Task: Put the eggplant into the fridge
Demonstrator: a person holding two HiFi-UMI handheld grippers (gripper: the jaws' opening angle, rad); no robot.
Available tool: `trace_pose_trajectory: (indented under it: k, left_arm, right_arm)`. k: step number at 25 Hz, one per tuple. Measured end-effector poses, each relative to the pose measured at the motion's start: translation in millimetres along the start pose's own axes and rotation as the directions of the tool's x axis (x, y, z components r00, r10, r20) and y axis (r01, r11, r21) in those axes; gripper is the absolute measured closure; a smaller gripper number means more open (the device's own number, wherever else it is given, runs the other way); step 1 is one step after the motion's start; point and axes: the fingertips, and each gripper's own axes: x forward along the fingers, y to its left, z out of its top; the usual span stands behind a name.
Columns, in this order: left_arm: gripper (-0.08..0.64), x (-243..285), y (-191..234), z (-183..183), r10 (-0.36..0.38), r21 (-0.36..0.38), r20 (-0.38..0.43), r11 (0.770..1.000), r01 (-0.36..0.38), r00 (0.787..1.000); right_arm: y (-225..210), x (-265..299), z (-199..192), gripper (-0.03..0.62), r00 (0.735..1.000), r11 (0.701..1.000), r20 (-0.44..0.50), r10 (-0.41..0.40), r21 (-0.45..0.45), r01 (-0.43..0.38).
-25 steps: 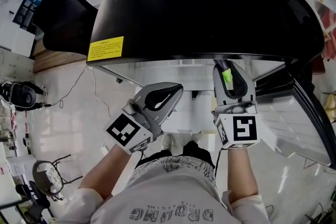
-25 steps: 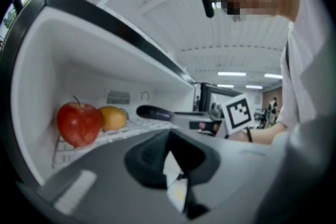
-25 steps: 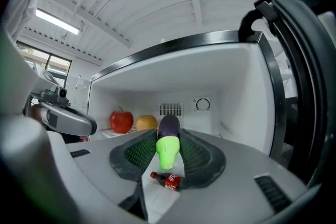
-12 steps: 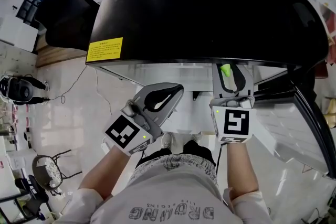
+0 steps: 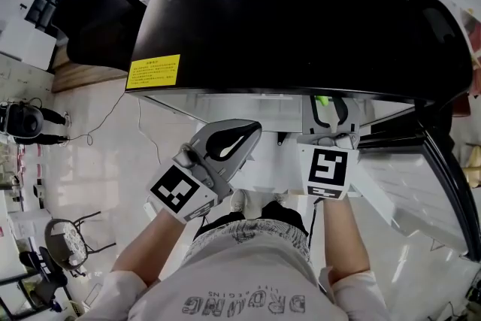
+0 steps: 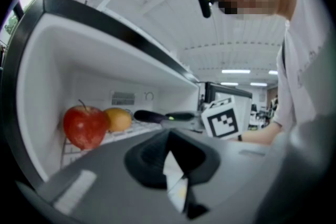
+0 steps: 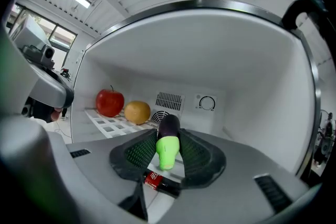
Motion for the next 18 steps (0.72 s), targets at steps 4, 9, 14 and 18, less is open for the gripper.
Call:
trace_pose_trajectory:
  k: [4, 9, 14, 18]
  left_arm:
    - [0.552, -3, 3, 1, 0.002, -0.001, 0.003, 1.0, -0.002, 1.0]
    - [0.552, -5, 6, 2, 0.005, -0.005, 0.011, 1.0, -0.005, 1.0]
    - [0.552, -6, 8, 2, 0.01, -0.011, 0.018, 1.0, -0.009, 1.0]
    - [0.552, -7, 11, 3, 0.014, -0.017, 0.026, 1.0, -0.014, 1.0]
  right_arm:
    - [2, 4, 1, 0.463, 1.0, 0.999, -0.009, -0.014, -0.037, 0.014]
    - [4, 10, -1, 0.463, 0.999, 0.997, -0.035, -0.017, -0.072, 0.014]
    - [3, 16, -4, 0.462, 0.997, 0.998, -0.072, -0.006, -0.069, 0.001]
    - [-1, 20, -7, 0.462, 0.994, 0.998, -0.106, -0.018, -0.067, 0.01]
